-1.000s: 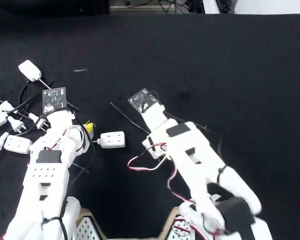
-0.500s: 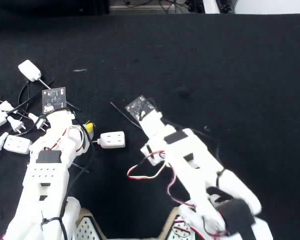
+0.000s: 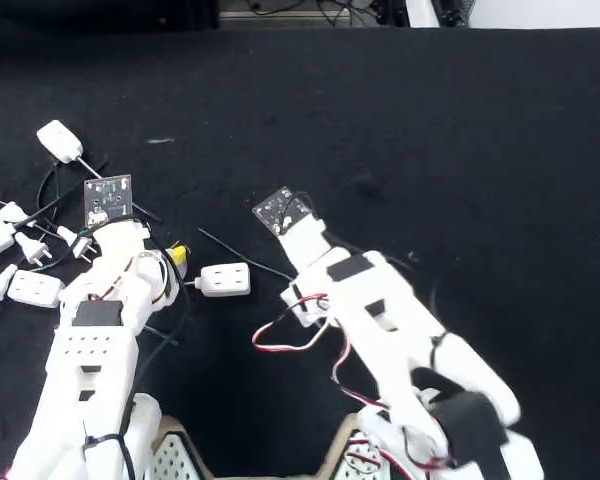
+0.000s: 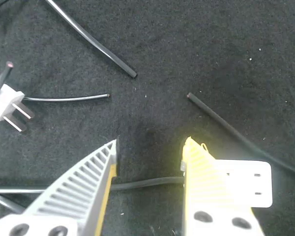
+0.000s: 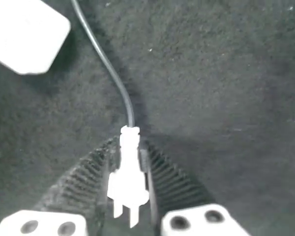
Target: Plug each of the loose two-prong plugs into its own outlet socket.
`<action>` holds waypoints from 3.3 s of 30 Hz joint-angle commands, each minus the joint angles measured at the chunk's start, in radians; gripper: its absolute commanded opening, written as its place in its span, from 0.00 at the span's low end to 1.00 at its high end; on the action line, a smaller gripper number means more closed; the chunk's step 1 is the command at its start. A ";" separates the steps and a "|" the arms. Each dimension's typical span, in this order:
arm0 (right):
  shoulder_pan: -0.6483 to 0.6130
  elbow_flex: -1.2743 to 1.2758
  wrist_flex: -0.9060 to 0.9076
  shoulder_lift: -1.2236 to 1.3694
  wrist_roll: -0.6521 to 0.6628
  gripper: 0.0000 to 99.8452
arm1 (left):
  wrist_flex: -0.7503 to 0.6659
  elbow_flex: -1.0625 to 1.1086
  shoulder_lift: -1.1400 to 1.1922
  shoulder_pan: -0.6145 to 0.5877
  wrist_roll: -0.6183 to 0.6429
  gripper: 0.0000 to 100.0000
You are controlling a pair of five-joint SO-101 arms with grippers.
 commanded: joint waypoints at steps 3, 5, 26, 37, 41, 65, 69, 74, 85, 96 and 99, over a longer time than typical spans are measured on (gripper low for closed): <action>0.241 -0.039 0.172 -0.338 -0.015 0.01 | -0.011 -0.012 -0.021 -0.008 0.000 0.22; 0.285 -0.001 0.219 -0.410 -0.015 0.01 | -0.012 -0.012 -0.021 -0.007 0.000 0.22; 0.434 0.074 0.176 -0.446 0.301 0.08 | -0.015 0.004 -0.023 -0.010 0.000 0.22; 0.520 0.028 0.060 -0.120 0.577 0.09 | -0.015 0.004 -0.023 -0.010 0.000 0.22; 0.499 0.031 0.063 -0.085 0.605 0.09 | -0.015 0.004 -0.023 -0.010 0.000 0.22; 0.161 0.048 0.376 -0.455 0.750 0.27 | -0.015 0.005 -0.023 -0.010 0.000 0.22; 0.210 0.045 0.381 -0.456 0.921 0.23 | -0.012 0.005 -0.023 -0.012 0.000 0.22; 0.304 0.127 0.374 -0.456 1.119 0.21 | -0.015 0.005 -0.023 -0.012 0.000 0.22; 0.275 0.478 -0.141 -0.463 1.192 0.21 | -0.015 0.005 -0.023 -0.012 0.000 0.22; 0.218 0.311 0.160 -0.463 1.197 0.21 | -0.015 0.005 -0.023 -0.012 0.000 0.22; 0.183 0.242 0.242 -0.463 1.197 0.21 | -0.015 0.005 -0.023 -0.012 0.000 0.22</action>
